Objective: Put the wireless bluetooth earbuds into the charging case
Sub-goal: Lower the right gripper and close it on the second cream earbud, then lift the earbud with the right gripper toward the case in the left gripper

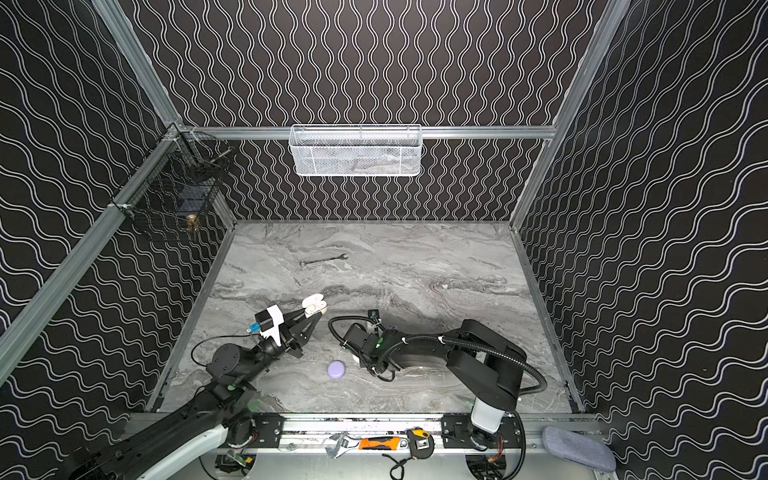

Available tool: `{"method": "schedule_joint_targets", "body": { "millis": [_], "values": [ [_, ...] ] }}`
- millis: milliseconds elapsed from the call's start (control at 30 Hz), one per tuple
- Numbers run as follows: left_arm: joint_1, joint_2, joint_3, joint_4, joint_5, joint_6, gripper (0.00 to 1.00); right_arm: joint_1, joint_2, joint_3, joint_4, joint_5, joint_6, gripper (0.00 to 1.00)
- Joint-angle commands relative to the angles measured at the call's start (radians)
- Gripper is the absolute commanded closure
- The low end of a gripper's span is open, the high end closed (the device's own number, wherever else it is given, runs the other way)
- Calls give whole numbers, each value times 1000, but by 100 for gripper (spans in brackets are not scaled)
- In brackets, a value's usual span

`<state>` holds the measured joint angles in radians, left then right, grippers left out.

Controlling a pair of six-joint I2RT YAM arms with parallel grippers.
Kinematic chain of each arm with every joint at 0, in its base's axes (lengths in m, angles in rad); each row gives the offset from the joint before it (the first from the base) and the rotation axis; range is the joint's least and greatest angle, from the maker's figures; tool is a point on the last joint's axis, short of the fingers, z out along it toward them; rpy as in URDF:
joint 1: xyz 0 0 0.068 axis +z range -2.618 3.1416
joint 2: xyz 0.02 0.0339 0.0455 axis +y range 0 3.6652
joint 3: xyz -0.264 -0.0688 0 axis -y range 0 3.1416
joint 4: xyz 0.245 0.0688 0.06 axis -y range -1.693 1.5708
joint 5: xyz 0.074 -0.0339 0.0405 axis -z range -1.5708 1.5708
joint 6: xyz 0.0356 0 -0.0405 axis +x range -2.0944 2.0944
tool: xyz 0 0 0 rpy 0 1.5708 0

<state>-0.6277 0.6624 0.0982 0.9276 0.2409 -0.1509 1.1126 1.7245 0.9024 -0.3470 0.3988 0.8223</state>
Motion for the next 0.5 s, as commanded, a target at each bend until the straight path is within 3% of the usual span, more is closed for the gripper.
{"method": "schedule_joint_targets", "body": {
  "millis": [0, 233, 467],
  "values": [
    [0, 1, 4, 40, 14, 12, 100, 5, 6, -3, -51, -69, 15, 82],
    [0, 23, -2, 101, 69, 4, 100, 7, -74, 10, -84, -9, 15, 84],
    [0, 100, -10, 261, 187, -20, 100, 20, -256, 90, -146, 146, -32, 86]
  ]
}}
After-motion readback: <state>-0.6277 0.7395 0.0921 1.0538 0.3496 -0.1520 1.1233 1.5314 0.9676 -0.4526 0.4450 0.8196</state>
